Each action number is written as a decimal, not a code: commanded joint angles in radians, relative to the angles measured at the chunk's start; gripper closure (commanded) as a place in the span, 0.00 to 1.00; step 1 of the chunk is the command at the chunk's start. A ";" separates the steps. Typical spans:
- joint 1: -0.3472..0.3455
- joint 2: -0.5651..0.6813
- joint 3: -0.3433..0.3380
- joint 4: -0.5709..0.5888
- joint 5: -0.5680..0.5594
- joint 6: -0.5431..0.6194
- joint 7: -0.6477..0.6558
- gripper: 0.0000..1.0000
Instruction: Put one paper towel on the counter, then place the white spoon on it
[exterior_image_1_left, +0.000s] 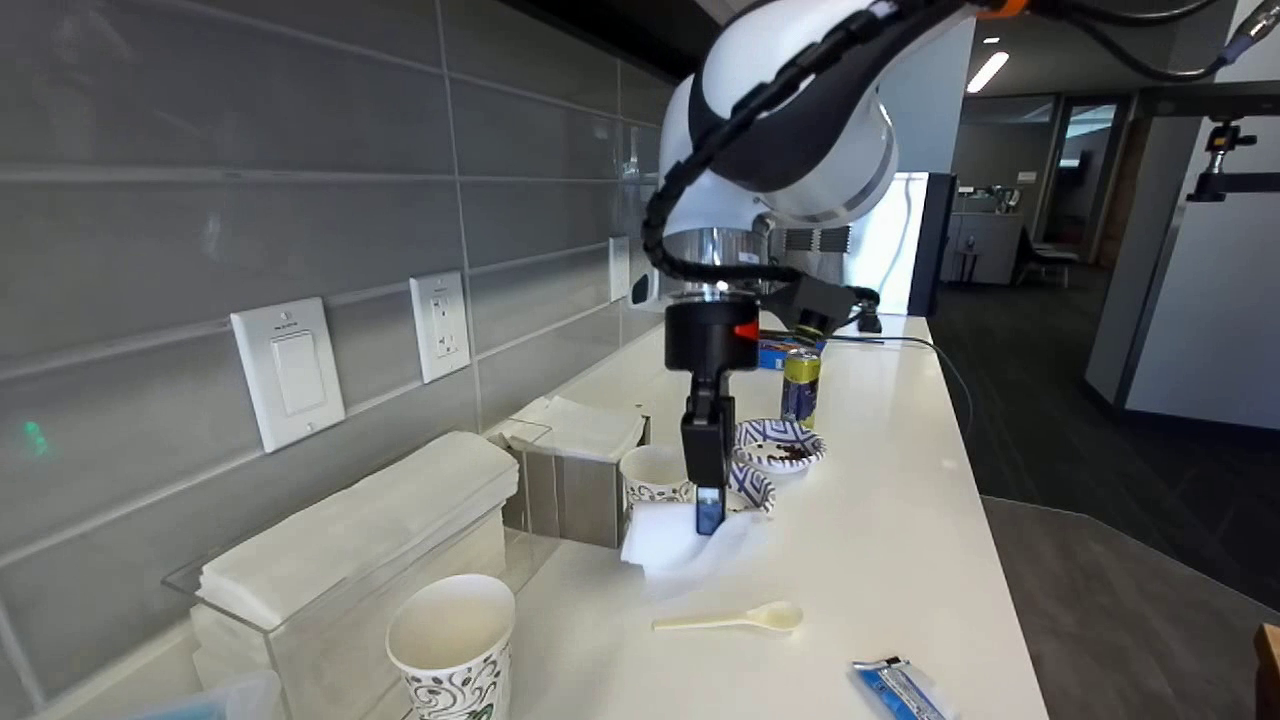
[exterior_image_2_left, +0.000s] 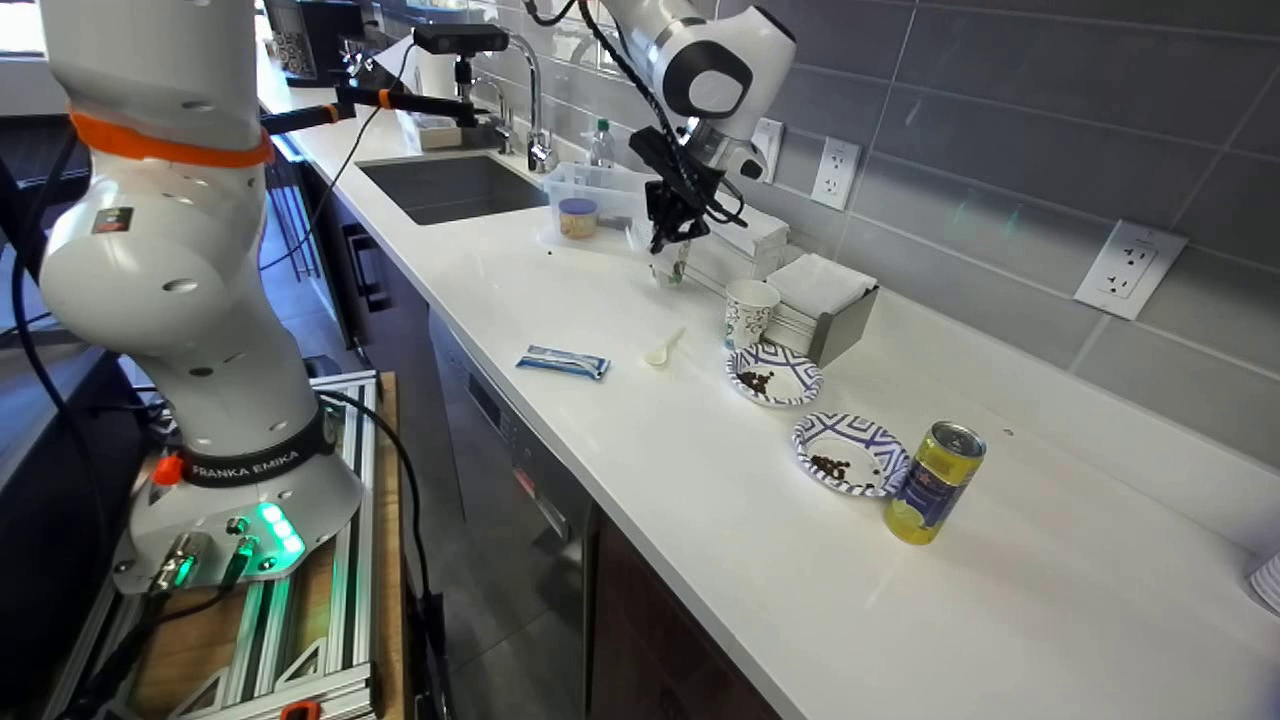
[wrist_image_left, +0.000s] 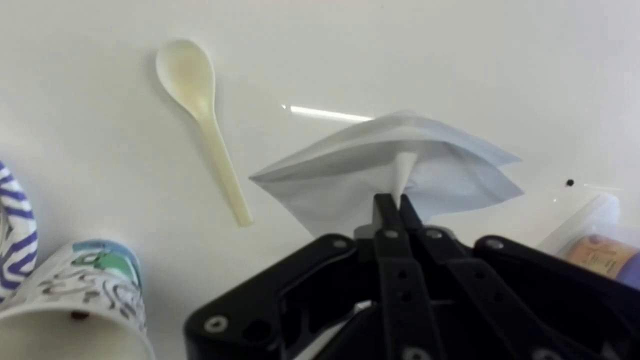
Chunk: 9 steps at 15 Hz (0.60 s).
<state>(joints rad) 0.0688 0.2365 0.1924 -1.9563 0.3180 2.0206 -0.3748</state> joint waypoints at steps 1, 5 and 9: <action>0.007 -0.029 -0.001 -0.135 0.026 0.091 -0.031 1.00; 0.014 -0.018 0.010 -0.204 0.034 0.181 -0.033 0.72; 0.022 -0.053 0.011 -0.197 -0.018 0.145 -0.020 0.44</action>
<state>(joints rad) 0.0822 0.2327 0.2059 -2.1328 0.3261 2.1735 -0.3945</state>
